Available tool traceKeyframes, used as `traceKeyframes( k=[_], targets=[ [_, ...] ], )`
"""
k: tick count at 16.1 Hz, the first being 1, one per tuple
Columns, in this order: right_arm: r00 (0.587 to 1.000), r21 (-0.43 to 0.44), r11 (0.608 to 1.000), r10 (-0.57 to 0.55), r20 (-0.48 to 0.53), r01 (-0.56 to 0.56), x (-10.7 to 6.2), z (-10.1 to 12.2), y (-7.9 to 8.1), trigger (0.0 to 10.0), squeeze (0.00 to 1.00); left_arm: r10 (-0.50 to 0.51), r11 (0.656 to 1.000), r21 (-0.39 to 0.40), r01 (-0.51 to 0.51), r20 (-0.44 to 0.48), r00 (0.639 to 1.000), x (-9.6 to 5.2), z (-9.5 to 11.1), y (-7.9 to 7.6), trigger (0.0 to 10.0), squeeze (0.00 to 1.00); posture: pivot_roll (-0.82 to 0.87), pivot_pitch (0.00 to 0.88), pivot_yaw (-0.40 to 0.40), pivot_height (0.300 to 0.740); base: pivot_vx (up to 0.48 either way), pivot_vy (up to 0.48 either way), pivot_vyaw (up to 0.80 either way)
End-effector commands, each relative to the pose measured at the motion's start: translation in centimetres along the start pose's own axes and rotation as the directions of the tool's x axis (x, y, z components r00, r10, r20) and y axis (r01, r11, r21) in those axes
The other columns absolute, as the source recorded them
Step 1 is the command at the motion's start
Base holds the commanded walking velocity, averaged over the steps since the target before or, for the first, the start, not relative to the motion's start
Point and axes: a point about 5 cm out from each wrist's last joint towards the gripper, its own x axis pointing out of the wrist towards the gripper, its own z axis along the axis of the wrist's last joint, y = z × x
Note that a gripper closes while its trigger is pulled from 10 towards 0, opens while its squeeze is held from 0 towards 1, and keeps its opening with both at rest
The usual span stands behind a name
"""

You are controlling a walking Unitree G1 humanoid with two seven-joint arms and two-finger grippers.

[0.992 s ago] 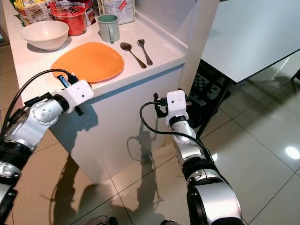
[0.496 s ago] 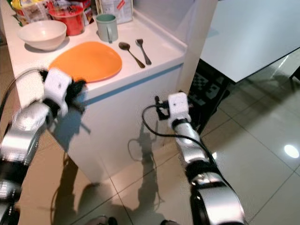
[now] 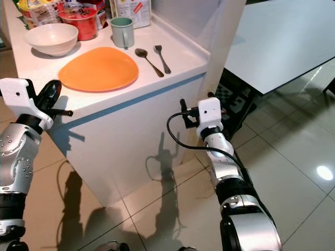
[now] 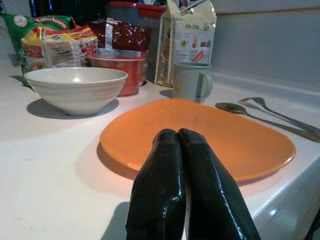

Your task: Setting the table

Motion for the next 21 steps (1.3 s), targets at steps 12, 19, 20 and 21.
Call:
traceKeyframes(
  k=[12,19,20,21],
  targets=[
    [0.994,0.055,0.997,-0.065,0.082,0.060,1.6,3.3,-0.9,10.0,0.00,-0.033,0.989,0.148,0.025,0.047,0.998,1.4,2.8,-1.9,10.0,0.00,0.13,0.052,-0.021,0.740,0.000,0.000,0.00],
    [1.000,-0.003,1.000,-0.028,0.007,0.028,-0.7,0.9,-2.3,10.0,0.00,-0.022,0.995,0.094,0.032,-0.108,0.994,-2.8,-0.6,3.0,10.0,0.00,0.12,0.054,-0.012,0.740,0.000,0.000,0.00],
    [1.000,-0.003,1.000,-0.026,-0.016,0.026,-1.2,0.3,-2.9,10.0,0.00,-0.026,0.996,0.079,0.038,-0.140,0.990,-3.9,-1.1,4.1,10.0,0.00,0.12,0.057,-0.013,0.740,0.000,0.000,0.00],
    [0.997,-0.032,0.999,-0.008,-0.077,0.006,-3.0,-1.5,-4.3,10.0,0.00,-0.032,0.995,0.089,0.051,-0.202,0.979,-6.8,-1.7,6.3,10.0,0.00,0.12,0.060,-0.015,0.740,0.000,0.000,0.00]
  ],
)
